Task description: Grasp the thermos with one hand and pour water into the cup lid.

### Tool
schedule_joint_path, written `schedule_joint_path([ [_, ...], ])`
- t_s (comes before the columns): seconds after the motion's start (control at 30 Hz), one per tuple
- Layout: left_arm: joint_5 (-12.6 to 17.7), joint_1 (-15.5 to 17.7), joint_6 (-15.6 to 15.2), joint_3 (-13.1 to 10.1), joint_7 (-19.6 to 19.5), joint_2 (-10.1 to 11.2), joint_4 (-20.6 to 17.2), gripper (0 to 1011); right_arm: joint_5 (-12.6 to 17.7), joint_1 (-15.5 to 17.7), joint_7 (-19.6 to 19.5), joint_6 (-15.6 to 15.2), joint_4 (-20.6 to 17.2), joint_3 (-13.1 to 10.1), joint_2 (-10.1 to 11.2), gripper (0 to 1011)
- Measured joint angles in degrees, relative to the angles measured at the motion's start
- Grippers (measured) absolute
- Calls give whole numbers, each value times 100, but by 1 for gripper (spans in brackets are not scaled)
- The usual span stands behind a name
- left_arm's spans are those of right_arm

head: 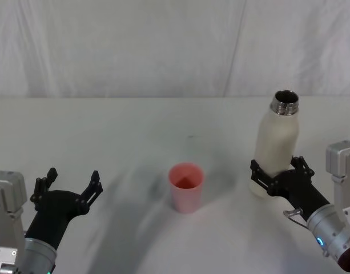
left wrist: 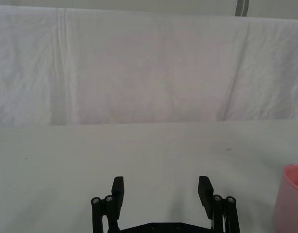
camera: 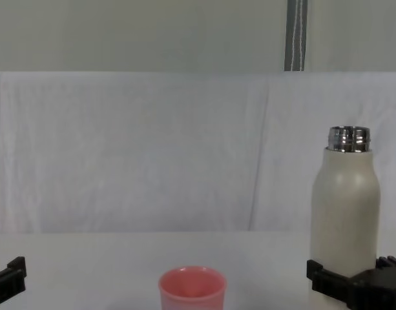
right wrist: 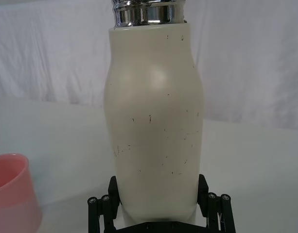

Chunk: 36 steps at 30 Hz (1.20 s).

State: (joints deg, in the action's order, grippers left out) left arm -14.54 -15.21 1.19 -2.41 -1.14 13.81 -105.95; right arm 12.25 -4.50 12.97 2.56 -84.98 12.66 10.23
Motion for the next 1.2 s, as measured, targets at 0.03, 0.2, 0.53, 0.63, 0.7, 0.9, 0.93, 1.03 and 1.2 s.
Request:
schedule_joint_path([
  [0.03,0,0,0,0,0,0,0,1001,-49,3,-14,-19,-49,15,26,950],
  [0.2,0,0,0,0,0,0,0,1001,-266,20,-80,-108,-218,65,115,950],
  [0.53,0,0,0,0,0,0,0,1001,-956,57,-259,-326,-556,200,353,950],
  [0.63,0,0,0,0,0,0,0,1001,-1255,61,-344,-406,-647,236,417,950],
  [0.7,0,0,0,0,0,0,0,1001,-1397,62,-385,-441,-690,251,444,950],
  [0.9,0,0,0,0,0,0,0,1001,-1977,64,-512,-555,-836,336,527,950],
  [0.93,0,0,0,0,0,0,0,1001,-2115,62,-543,-576,-867,362,545,950],
  [1.03,0,0,0,0,0,0,0,1001,-2404,59,-599,-619,-927,423,584,950],
  [1.2,0,0,0,0,0,0,0,1001,-2753,52,-650,-664,-991,492,629,950],
])
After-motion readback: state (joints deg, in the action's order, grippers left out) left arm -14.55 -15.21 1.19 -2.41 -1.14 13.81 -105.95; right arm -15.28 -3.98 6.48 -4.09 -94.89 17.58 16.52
